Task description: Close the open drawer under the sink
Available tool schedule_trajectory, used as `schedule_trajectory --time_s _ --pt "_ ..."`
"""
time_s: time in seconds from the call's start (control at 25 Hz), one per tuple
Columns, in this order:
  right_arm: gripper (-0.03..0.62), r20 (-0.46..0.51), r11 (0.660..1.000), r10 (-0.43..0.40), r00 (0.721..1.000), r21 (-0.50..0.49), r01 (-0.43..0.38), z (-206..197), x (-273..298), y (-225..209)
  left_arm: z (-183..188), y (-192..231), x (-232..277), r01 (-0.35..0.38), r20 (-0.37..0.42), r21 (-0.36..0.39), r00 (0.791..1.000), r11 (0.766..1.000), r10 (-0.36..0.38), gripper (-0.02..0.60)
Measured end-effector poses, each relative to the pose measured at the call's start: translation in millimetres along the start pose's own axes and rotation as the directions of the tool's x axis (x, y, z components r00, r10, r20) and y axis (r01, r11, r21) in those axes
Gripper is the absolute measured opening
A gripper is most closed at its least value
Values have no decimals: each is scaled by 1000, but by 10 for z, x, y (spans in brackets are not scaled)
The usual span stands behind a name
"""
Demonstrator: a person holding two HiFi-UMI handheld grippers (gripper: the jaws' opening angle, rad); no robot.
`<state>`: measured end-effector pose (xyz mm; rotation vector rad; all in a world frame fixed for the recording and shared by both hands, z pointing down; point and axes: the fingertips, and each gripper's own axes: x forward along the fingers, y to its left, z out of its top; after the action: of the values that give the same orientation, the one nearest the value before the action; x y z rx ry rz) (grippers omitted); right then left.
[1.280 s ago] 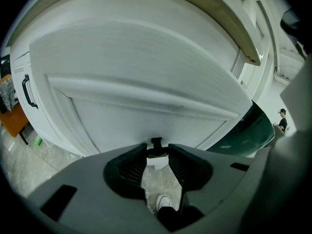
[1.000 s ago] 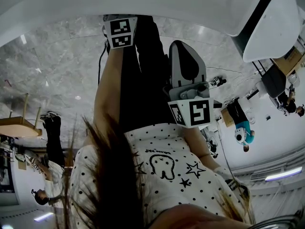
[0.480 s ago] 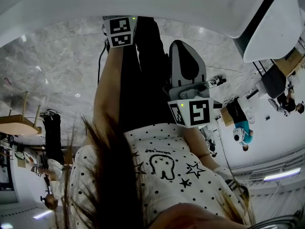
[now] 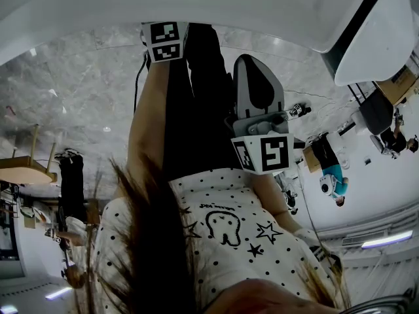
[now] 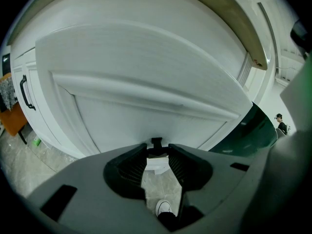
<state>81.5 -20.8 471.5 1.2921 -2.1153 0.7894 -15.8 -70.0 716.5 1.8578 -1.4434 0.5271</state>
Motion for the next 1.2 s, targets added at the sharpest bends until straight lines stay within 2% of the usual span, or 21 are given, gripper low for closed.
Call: schedule_trajectory --time_s 0.8,0.96,1.2 --pt "14 6 1000 -1 1000 9 1 0 -17 -35 -90 -1 31 -2 -24 -6 1000 1000 2 141" --pt "14 5 1000 -2 1000 9 2 -8 -27 -38 114 18 30 -21 20 -5 1000 1000 21 141" --pt "14 6 1000 -4 1000 11 4 11 4 -49 160 32 70 -19 20 -5 1000 1000 20 141"
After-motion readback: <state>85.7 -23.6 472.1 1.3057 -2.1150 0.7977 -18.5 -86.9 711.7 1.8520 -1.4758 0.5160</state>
